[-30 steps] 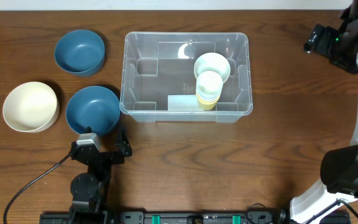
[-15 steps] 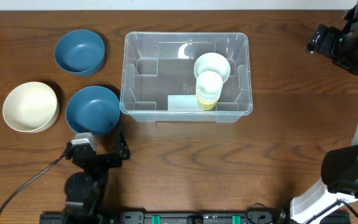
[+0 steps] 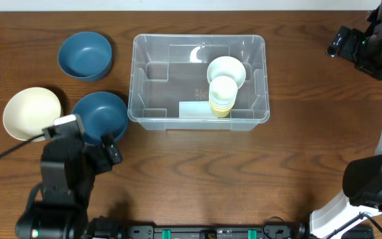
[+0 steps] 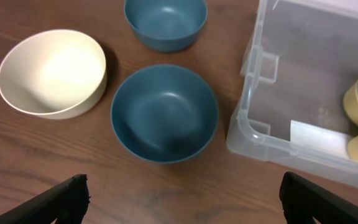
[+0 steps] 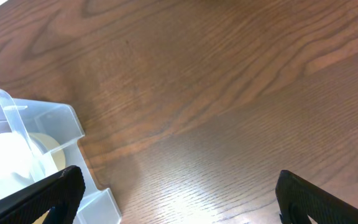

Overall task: Pack container
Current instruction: 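Move the left gripper down and grasp the front dark-blue bowl's rim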

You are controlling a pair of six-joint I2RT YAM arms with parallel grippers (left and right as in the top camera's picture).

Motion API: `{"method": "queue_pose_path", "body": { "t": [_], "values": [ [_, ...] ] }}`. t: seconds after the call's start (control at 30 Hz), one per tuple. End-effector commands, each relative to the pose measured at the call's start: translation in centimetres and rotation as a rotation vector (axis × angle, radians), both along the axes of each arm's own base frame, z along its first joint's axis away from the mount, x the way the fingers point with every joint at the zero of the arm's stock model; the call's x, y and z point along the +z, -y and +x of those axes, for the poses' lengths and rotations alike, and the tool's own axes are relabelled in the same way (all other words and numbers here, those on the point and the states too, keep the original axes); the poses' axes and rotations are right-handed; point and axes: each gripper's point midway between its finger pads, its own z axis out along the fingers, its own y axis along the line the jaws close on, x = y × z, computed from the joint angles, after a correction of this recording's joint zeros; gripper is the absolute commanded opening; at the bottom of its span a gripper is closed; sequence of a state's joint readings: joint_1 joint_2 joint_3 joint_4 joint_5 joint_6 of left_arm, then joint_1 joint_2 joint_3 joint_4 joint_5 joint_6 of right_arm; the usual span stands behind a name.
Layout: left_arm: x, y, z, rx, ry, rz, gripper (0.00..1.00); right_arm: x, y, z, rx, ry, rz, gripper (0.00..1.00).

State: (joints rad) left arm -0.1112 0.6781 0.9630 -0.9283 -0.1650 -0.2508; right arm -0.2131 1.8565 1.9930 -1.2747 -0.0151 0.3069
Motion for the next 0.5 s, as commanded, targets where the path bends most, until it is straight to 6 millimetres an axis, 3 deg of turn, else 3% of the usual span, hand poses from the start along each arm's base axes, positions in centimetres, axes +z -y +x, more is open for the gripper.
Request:
{"method": "queue_pose_path", "body": {
  "t": [0.0,0.13,0.23,0.37,0.47],
  "values": [
    [-0.6,0.4,0.5,-0.014,-0.050,-0.016,0.98,1.2,0.1,-0.1,-0.015,0.032,-0.001,0.99],
    [-1.0,3.3,1.3,-0.118,-0.065,-0.138,0.98,1.2,0.1,-0.1,-0.015,0.032,-0.001,0.99],
    [-1.3,3.6,1.8,-0.132,-0.079,-0.151,0.98,1.2,0.1,-0.1,-0.015,0.032,-0.001,0.99],
    [-2.5,2.8,2.4,-0.093,-0.129,-0.112,0.98,1.2,0.1,-0.1,-0.015,0.032,-0.001,0.99],
    [-3.9,0.1,2.8,0.133,-0.170,-0.094,0.98,1.2,0.1,-0.1,-0.015,0.032,-0.001,0.99]
  ]
}}
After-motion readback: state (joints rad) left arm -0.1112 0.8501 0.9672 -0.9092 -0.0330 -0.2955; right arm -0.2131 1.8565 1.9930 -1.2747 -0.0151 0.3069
